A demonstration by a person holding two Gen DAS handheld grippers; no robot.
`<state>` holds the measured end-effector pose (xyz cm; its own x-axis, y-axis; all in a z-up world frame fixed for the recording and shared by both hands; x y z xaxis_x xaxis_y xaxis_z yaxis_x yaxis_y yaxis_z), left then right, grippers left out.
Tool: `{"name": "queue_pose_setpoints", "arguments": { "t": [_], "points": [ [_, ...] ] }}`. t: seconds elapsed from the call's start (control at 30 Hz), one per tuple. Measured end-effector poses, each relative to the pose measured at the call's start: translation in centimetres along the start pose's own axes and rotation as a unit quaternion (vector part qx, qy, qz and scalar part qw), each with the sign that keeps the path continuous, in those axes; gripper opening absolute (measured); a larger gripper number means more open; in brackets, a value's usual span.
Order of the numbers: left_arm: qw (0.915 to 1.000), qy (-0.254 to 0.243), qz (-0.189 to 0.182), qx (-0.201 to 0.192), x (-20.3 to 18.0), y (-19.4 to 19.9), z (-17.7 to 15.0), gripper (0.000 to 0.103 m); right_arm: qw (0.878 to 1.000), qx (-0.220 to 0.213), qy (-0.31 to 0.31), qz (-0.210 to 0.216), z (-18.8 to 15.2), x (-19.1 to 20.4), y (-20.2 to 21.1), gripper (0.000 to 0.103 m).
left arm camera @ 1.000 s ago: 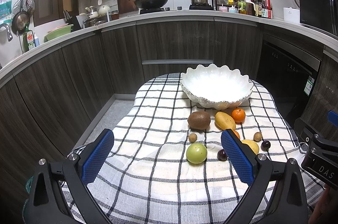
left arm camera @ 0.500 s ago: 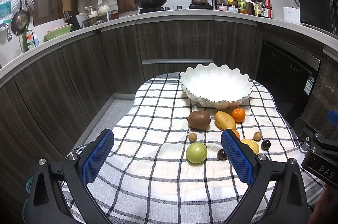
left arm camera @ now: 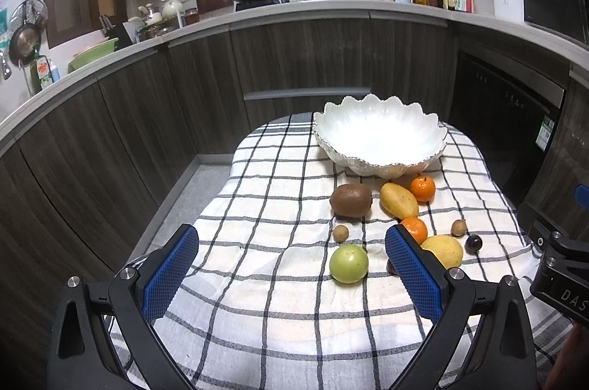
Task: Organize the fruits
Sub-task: 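Move left tool toward the green apple while right tool approaches a dark plum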
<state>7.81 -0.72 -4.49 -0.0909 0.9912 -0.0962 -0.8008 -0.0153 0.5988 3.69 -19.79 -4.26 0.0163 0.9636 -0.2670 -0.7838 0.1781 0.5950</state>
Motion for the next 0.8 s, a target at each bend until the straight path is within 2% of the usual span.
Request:
{"name": "queue_pose_setpoints", "arguments": {
  "t": [0.17,0.4,0.8],
  "points": [
    [0.9999,-0.008,-0.007,0.004,-0.4,-1.0,0.5,0.103,1.000,0.015,0.005,0.008,0.3,0.4,-1.3,0.103],
    [0.9991,-0.015,-0.026,0.030,-1.0,-2.6,0.6,0.103,0.999,0.040,0.008,0.018,0.8,0.5,-3.3,0.103],
    [0.9971,-0.025,-0.039,0.060,-2.1,-5.3,0.7,0.103,0.998,0.041,0.026,0.035,2.9,0.9,-5.5,0.103]
  ]
}}
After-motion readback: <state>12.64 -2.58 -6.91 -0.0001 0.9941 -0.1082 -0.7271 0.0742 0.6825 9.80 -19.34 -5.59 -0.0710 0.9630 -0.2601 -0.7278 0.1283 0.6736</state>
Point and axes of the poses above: each gripper's, at about its wrist camera, not at the fingertips, and y roughly against the way its jaws point, x to its left, z to its top, the point moved 6 cm from there along -y, roughly the way its jaws point, and after that the axes turned 15 degrees about y, right-handed, at the moved point
